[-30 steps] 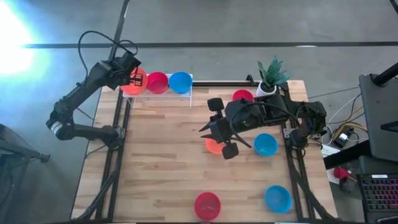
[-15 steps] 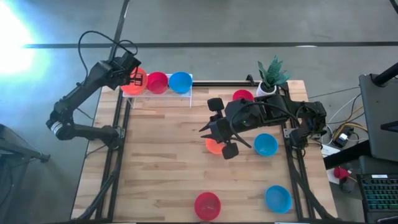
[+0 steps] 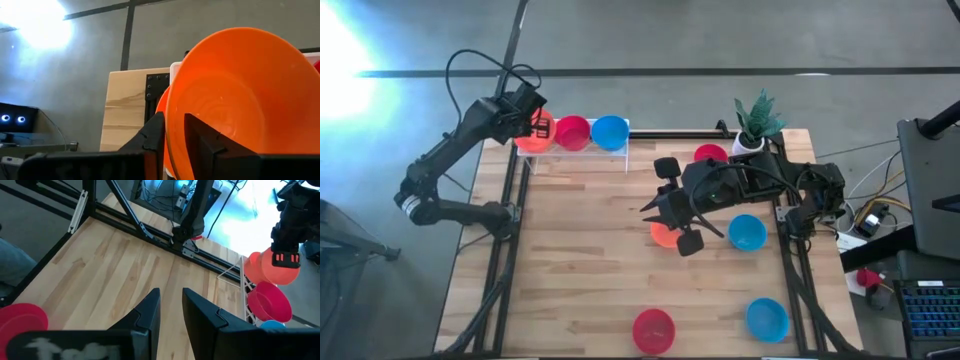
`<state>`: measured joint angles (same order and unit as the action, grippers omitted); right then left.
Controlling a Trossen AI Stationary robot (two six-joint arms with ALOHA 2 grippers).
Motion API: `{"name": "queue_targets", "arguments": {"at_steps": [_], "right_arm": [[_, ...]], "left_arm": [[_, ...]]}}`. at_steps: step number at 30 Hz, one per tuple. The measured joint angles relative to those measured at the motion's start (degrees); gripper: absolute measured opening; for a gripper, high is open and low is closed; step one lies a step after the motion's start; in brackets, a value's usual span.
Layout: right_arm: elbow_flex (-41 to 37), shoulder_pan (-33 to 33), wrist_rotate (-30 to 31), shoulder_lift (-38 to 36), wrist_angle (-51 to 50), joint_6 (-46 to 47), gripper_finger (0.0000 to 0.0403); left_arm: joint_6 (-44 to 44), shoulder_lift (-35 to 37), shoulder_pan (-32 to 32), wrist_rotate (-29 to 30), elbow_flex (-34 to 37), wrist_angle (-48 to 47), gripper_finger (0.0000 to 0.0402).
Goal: Pick & Place Mini bowls
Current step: Stack the bottom orange bowl on top of the orange bowl on the shelf
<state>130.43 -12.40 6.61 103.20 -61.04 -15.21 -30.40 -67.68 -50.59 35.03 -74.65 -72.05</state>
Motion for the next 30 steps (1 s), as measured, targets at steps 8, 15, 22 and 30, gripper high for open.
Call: {"name": "queue_targets", "arguments": {"at_steps": [8, 15, 22, 30], "right_arm": [[0.0, 0.0, 0.0, 0.0, 0.0, 0.01, 0.0079], [0.0, 0.02, -0.01, 0.0, 0.0, 0.03, 0.0079], [0.0, 0.02, -0.01, -0.02, 0.0, 0.03, 0.0079], [0.0, 0.02, 0.0, -0.02, 0.0, 0.05, 0.0079]], "left_arm": [[0.54, 0.17, 0.0, -0.02, -1.1, -0.09, 0.0067], [0.39, 0.16, -0.04, -0.81, -1.92, -0.83, 0.0067], [1.41, 0.17, -0.04, -0.94, -1.92, -1.09, 0.0067], [2.73, 0.17, -0.04, -0.11, -1.92, -1.62, 0.0067]]}}
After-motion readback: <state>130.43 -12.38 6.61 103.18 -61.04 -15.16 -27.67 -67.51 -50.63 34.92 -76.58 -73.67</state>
